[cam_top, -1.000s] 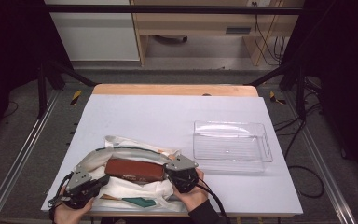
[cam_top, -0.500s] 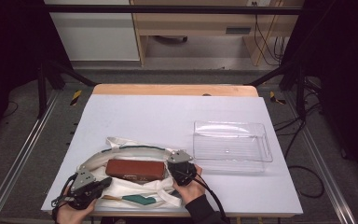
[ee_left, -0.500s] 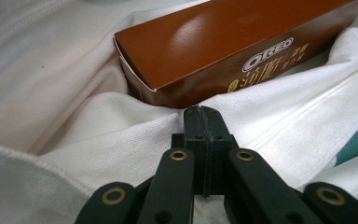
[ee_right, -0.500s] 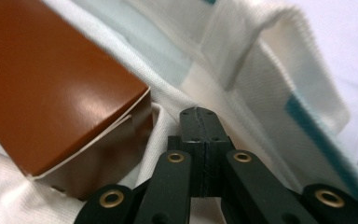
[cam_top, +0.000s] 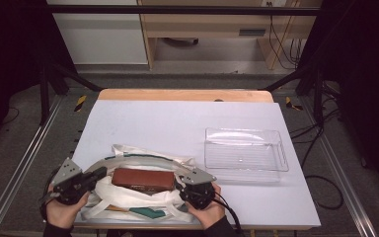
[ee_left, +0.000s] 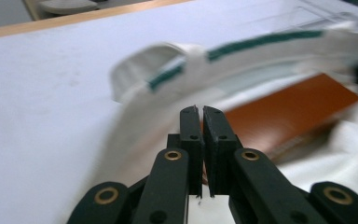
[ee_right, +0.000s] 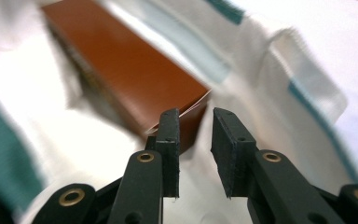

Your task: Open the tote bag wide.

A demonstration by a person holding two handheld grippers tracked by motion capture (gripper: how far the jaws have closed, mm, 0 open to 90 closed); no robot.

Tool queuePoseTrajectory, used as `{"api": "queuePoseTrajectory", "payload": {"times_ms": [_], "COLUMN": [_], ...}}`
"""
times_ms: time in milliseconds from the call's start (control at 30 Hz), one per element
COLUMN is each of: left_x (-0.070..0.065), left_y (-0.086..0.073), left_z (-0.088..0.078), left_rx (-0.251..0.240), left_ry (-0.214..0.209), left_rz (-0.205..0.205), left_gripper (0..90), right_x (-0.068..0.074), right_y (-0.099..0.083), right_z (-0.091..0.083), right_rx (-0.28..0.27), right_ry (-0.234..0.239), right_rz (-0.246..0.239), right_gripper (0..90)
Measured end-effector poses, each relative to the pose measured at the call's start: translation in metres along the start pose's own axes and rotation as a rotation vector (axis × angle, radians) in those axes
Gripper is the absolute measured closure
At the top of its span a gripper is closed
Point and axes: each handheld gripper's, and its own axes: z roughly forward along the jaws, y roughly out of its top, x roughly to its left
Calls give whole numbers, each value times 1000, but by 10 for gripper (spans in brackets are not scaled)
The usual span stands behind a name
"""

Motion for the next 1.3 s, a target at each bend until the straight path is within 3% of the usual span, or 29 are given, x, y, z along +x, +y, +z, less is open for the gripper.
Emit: {"api": "queuePoseTrajectory", "payload": {"times_ms": [100, 200, 300, 500, 633, 767, 833, 933, 1033, 1100, 1200, 1300], "left_x": [11, 13, 13, 21, 22, 20, 19, 21, 25, 30, 38, 43], "left_y": [1, -2, -5, -14, -16, -12, -7, -1, 2, 2, -2, -7], "left_z": [16, 26, 29, 38, 40, 30, 18, -2, -14, -16, -13, -9], "left_rx": [38, 49, 73, 94, 98, 39, -13, -98, -153, -160, -122, -101], "left_ry": [26, 53, 75, 70, 73, 52, 56, 80, 116, 125, 159, 167], "left_rz": [-18, -23, -3, -44, -44, -45, -50, -66, -79, -93, -102, -116], "left_gripper": [891, 900, 900, 900, 900, 847, 817, 744, 633, 548, 459, 426], "right_x": [3, 4, 2, 0, 0, 0, 1, 3, 5, 6, 8, 10], "right_y": [-7, -17, -24, -33, -35, -30, -25, -14, 1, 11, 25, 33], "right_z": [-4, -4, -3, 1, 1, -1, -4, -9, -14, -15, -12, -8], "right_rx": [27, 45, 39, 37, 25, 38, 31, -16, -53, -69, -88, -90], "right_ry": [39, 56, 70, 82, 85, 97, 102, 106, 118, 127, 134, 136], "right_rz": [10, 5, 5, 16, 25, 32, 19, -12, -27, -39, -51, -53], "right_gripper": [729, 728, 734, 749, 755, 701, 671, 627, 572, 528, 471, 441]}}
